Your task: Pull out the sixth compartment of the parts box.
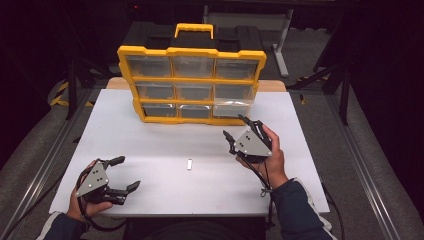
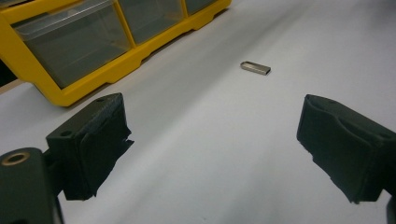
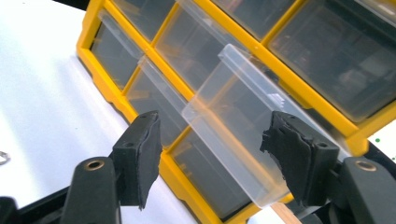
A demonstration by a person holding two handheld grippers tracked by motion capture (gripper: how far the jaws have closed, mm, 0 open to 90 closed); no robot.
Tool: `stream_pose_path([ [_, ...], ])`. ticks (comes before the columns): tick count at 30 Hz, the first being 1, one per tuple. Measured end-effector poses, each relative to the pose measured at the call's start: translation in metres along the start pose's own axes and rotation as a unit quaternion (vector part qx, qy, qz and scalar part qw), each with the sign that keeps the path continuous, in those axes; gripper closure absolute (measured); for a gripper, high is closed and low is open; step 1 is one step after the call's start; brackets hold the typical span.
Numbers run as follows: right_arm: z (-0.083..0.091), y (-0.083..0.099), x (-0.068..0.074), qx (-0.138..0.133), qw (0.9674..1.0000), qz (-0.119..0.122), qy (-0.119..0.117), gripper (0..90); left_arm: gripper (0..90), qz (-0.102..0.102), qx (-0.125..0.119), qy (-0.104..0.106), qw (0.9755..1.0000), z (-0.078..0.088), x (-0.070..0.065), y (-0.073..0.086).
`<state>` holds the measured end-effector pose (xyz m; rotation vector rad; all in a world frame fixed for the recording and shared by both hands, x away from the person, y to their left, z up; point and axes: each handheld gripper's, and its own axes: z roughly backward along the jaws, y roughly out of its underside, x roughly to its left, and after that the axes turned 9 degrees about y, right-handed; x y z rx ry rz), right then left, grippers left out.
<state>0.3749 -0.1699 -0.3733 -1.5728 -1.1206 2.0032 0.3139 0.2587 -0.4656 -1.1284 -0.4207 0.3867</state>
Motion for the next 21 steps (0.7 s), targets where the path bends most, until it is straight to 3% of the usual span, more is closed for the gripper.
stream_pose_path([
  [21, -0.007, 0.008, 0.019, 0.007, 0.9986, -0.018, -0.048, 31.4, 10.0, -0.002, 0.002, -0.003, 1.0, 0.001, -0.002, 0.001],
])
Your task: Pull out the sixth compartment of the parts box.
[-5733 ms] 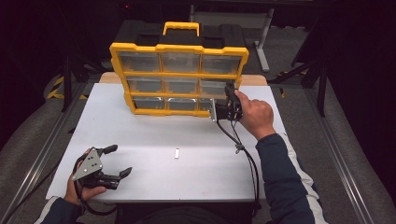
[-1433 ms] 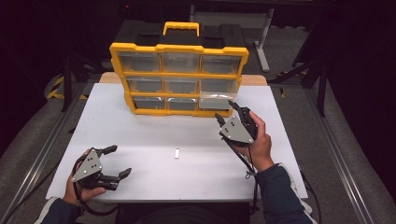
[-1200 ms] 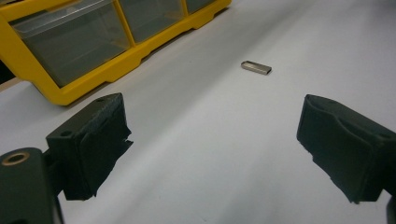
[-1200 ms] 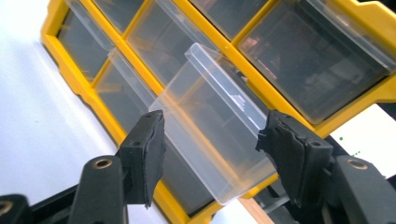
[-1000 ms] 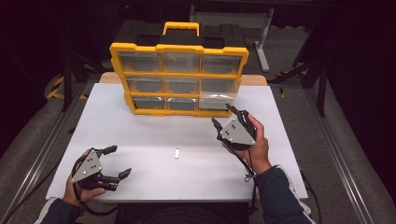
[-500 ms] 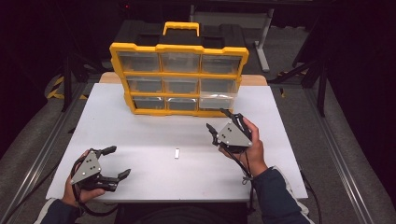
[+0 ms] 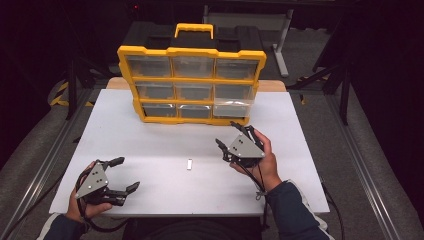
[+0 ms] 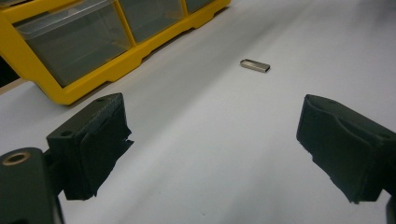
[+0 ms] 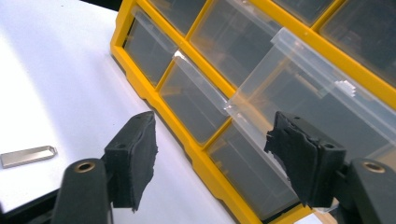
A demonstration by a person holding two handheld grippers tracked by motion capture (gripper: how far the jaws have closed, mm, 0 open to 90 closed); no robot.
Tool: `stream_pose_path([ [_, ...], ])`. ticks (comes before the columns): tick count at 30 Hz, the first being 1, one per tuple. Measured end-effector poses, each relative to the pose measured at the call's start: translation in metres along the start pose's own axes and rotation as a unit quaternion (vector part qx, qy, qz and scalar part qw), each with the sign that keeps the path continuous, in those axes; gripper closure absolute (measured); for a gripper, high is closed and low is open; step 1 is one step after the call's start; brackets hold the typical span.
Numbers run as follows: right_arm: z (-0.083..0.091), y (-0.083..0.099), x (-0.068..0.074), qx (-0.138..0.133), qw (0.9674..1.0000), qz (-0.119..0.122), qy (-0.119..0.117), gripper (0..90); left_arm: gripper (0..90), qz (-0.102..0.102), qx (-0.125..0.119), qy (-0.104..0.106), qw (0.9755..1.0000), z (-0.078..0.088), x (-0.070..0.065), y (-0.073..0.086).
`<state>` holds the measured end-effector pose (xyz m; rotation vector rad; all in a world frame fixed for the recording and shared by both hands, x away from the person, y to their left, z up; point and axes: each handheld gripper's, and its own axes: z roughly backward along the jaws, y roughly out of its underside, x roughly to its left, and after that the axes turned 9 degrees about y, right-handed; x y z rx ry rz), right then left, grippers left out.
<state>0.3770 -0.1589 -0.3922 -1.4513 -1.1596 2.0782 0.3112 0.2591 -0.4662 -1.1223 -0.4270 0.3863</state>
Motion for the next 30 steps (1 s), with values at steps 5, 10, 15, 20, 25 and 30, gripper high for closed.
stream_pose_path([
  [5, -0.001, 0.004, 0.003, 0.002, 0.9999, -0.008, -0.009, 29.4, 10.2, -0.002, 0.0, -0.001, 1.0, 0.0, 0.0, 0.0],
  [10, -0.004, 0.009, 0.008, 0.011, 0.9994, -0.018, -0.026, 27.5, 10.1, -0.004, 0.001, 0.0, 1.0, -0.001, 0.001, -0.001],
  [15, -0.008, 0.013, 0.013, 0.021, 0.9985, -0.026, -0.042, 25.8, 10.1, -0.007, 0.0, 0.001, 1.0, -0.002, 0.001, -0.001],
  [20, -0.013, 0.016, 0.018, 0.03, 0.9974, -0.03, -0.058, 24.7, 10.1, -0.003, -0.002, 0.005, 1.0, -0.001, 0.002, 0.0],
  [25, -0.016, 0.018, 0.019, 0.035, 0.9959, -0.038, -0.074, 24.1, 10.1, -0.002, 0.0, 0.006, 1.0, -0.001, 0.002, 0.001],
  [30, -0.023, 0.021, 0.023, 0.05, 0.9914, -0.053, -0.108, 19.7, 10.1, -0.004, 0.004, 0.007, 1.0, 0.0, 0.001, 0.002],
])
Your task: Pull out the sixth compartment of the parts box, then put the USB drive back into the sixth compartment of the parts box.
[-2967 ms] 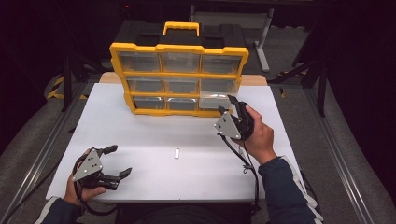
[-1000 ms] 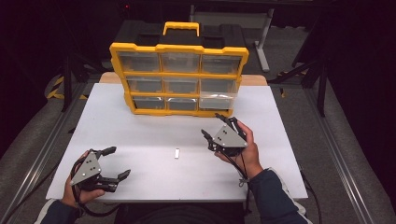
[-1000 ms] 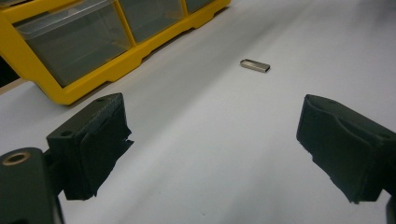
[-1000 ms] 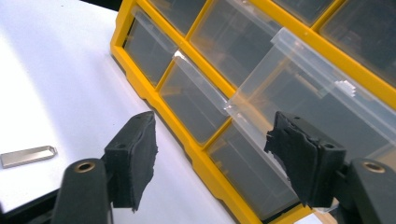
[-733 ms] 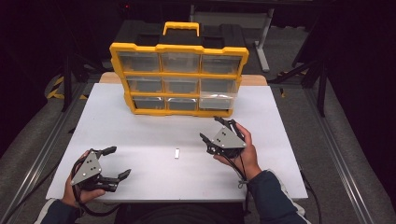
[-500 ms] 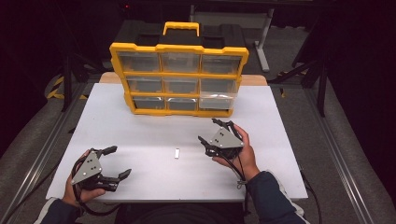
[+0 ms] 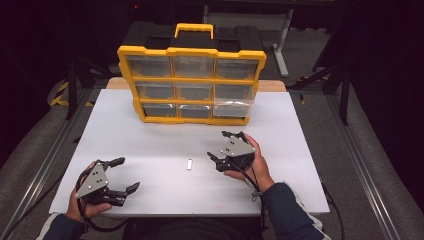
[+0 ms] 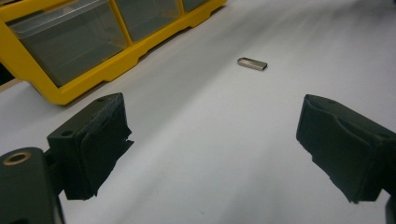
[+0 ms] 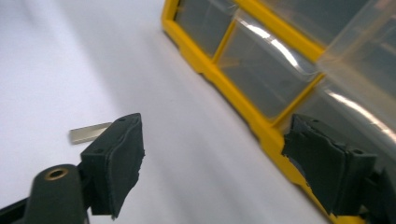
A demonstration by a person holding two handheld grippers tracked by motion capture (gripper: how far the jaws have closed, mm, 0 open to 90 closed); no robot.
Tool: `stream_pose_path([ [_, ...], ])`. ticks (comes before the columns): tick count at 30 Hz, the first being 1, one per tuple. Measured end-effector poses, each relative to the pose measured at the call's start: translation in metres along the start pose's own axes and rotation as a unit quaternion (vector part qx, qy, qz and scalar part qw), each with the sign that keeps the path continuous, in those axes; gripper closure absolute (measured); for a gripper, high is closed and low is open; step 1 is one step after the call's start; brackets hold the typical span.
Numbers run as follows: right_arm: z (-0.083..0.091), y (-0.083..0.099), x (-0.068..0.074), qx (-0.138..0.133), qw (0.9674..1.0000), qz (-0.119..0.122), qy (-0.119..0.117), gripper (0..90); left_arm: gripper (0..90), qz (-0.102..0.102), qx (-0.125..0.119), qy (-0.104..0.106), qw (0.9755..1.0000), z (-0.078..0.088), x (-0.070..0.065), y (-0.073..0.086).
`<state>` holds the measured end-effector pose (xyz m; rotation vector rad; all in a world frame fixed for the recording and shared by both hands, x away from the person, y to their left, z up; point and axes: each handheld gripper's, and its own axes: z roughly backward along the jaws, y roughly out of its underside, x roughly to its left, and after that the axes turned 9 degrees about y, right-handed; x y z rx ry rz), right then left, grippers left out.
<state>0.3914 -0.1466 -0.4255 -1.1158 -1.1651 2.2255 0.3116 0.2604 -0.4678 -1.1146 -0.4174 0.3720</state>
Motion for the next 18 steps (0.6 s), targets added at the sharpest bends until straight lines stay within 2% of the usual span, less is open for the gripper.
stream_pose_path([
  [4, -0.008, 0.001, 0.003, 0.013, 0.9988, -0.019, -0.044, 18.0, 10.1, -0.001, -0.002, -0.003, 1.0, 0.001, -0.002, 0.0],
  [7, -0.012, 0.002, 0.004, 0.022, 0.9979, -0.024, -0.056, 17.0, 10.1, 0.001, -0.002, -0.003, 1.0, 0.001, -0.003, -0.001],
  [9, -0.018, 0.004, 0.007, 0.035, 0.996, -0.029, -0.077, 15.7, 10.1, 0.0, 0.001, -0.004, 1.0, 0.001, -0.002, 0.0],
  [11, -0.02, 0.004, 0.007, 0.039, 0.9955, -0.03, -0.081, 15.4, 10.1, 0.002, 0.0, -0.004, 1.0, 0.002, -0.003, 0.001],
  [13, -0.025, 0.006, 0.011, 0.051, 0.9924, -0.034, -0.107, 15.1, 10.1, -0.002, 0.0, -0.007, 1.0, 0.002, -0.003, 0.001],
  [15, -0.026, 0.006, 0.012, 0.053, 0.9918, -0.034, -0.112, 14.9, 10.1, -0.002, 0.001, -0.007, 1.0, 0.002, -0.003, 0.0],
  [18, -0.031, 0.008, 0.015, 0.065, 0.988, -0.039, -0.135, 14.7, 10.1, -0.002, 0.0, -0.005, 1.0, 0.002, -0.003, 0.0],
])
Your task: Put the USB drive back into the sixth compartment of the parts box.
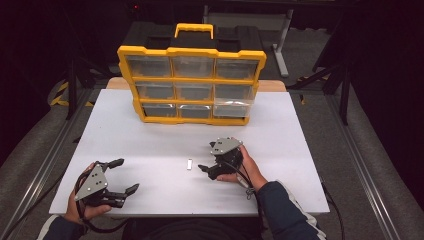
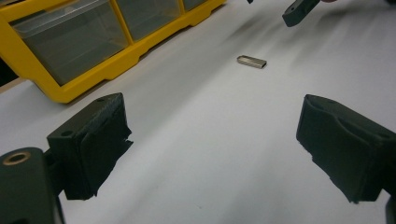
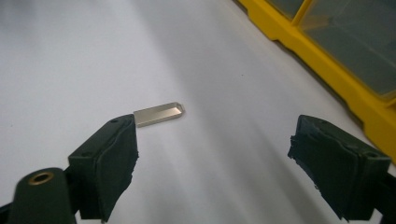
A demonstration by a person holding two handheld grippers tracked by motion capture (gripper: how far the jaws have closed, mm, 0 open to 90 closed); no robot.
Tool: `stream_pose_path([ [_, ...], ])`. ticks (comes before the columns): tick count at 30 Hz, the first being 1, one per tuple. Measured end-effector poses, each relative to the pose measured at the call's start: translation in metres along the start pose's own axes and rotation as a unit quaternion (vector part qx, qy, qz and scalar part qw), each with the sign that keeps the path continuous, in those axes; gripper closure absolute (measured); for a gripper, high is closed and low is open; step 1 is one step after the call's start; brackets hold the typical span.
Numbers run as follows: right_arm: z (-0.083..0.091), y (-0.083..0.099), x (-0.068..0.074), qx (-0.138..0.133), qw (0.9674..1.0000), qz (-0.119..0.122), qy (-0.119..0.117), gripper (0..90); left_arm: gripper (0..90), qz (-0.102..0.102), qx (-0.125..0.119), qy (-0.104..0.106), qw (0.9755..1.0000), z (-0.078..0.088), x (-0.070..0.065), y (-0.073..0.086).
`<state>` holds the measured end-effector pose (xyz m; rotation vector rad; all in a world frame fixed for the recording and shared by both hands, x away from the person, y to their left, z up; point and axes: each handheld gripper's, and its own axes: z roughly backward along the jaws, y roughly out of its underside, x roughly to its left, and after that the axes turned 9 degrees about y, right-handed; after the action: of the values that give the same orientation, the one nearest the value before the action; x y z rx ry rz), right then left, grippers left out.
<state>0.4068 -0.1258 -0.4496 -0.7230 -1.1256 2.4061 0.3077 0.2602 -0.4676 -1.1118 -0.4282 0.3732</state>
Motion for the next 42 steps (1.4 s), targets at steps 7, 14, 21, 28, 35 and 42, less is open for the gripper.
stream_pose_path([
  [7, -0.008, 0.003, 0.003, 0.016, 0.9993, -0.005, -0.033, 15.0, 10.1, -0.002, 0.004, 0.0, 1.0, 0.0, -0.002, 0.0],
  [14, -0.019, 0.001, 0.009, 0.026, 0.9979, 0.007, -0.058, 16.4, 10.0, -0.002, 0.006, 0.0, 1.0, 0.0, -0.002, 0.0],
  [21, -0.035, -0.002, 0.016, 0.044, 0.9962, 0.025, -0.071, 22.2, 10.0, -0.003, 0.007, 0.0, 1.0, 0.0, -0.002, 0.001],
  [28, -0.052, -0.01, 0.01, 0.052, 0.993, 0.012, -0.106, 29.3, 10.0, -0.002, 0.008, 0.002, 1.0, -0.001, -0.002, 0.001],
  [35, -0.056, -0.013, 0.009, 0.047, 0.9916, 0.019, -0.119, 37.9, 10.0, 0.0, 0.01, 0.003, 0.9999, -0.001, -0.002, 0.001],
  [42, -0.056, -0.015, 0.012, 0.039, 0.9906, 0.027, -0.128, 52.7, 10.0, 0.001, 0.009, 0.004, 0.9999, -0.001, -0.002, 0.001],
])
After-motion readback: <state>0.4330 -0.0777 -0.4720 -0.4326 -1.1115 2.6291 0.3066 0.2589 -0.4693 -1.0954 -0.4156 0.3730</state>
